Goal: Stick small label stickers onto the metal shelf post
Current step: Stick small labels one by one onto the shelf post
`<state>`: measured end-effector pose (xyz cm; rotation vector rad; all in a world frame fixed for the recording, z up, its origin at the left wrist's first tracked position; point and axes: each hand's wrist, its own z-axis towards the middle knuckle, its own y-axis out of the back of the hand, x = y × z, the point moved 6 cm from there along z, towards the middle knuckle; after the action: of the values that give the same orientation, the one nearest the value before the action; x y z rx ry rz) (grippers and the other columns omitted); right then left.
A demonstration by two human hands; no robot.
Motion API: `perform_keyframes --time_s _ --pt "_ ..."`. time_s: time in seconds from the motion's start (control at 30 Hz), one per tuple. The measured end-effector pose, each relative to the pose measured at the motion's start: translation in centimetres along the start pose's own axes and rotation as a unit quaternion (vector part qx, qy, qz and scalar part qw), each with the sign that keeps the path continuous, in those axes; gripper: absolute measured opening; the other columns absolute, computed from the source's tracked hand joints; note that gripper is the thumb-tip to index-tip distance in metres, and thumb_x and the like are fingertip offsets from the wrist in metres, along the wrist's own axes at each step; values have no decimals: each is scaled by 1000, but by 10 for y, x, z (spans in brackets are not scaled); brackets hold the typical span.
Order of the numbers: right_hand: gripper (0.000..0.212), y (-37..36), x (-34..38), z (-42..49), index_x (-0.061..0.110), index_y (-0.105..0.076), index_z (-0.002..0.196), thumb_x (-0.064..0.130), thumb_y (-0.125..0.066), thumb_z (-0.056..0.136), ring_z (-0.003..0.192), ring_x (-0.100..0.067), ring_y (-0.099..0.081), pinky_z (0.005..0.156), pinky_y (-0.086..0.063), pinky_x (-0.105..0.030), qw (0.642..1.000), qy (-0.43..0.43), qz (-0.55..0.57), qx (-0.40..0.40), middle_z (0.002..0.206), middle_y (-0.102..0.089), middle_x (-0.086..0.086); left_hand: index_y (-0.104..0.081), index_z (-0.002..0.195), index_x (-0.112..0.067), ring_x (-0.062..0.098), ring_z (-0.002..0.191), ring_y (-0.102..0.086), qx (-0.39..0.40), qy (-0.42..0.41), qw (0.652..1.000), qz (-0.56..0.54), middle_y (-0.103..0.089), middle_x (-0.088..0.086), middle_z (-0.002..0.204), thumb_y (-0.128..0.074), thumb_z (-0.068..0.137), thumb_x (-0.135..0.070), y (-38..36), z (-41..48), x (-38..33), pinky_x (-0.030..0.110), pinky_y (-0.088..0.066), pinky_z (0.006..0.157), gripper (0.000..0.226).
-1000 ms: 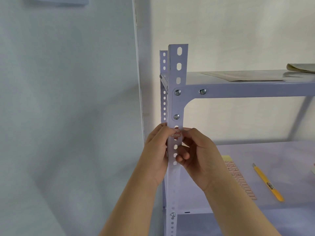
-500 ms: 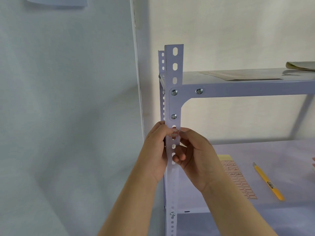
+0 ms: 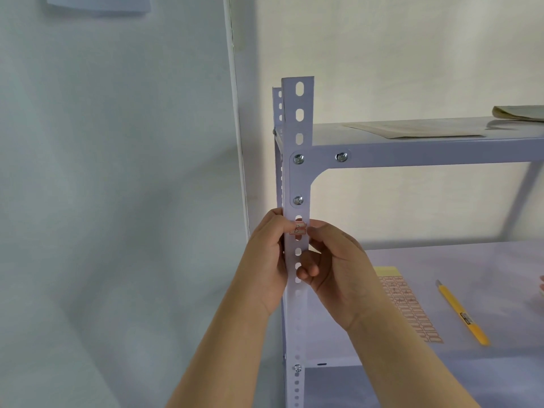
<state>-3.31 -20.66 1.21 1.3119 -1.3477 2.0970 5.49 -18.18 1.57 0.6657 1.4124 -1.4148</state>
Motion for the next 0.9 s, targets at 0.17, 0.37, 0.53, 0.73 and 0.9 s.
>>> perform_keyframes --time_s 0.17,0.37,0.53,0.73,0.9 --pt "16 1 1 0 5 -68 90 10 -54 95 45 -19 -36 47 -39 -28 1000 5 -7 -3 88 -48 -17 -61 101 -9 24 48 -46 0 17 1000 -3 -52 16 94 -48 88 -15 -4 1 -2 26 -32 45 19" --pt "13 2 0 0 4 -67 94 10 -55 96 46 -20 -36 47 -41 -28 1000 8 -19 -9 84 -49 -17 -57 99 -12 24 39 -45 -8 37 999 15 -46 17 95 -43 87 -15 -6 0 -5 25 -29 45 18" --pt "15 2 1 0 0 -68 98 9 -56 95 46 -20 -36 48 -40 -29 1000 7 -23 -9 87 -51 -19 -60 105 -12 23 50 -44 -8 6 1000 -13 -47 15 96 -52 75 -14 -6 -3 -5 27 -29 46 31" --pt "22 5 -1 0 -9 -62 105 9 -56 95 47 -21 -36 50 -40 -30 1000 4 -21 -12 91 -50 -21 -61 103 -15 25 55 -50 1 -9 1000 -4 -56 13 86 -54 82 -16 -4 -4 -5 30 -32 50 23" --pt "28 5 -1 0 -11 -61 113 10 -57 94 48 -21 -36 51 -39 -30 1000 4 -22 -9 92 -51 -23 -61 102 -14 25 63 -53 6 -14 1000 -7 -58 11 86 -56 80 -19 -3 -4 -4 31 -36 52 23"
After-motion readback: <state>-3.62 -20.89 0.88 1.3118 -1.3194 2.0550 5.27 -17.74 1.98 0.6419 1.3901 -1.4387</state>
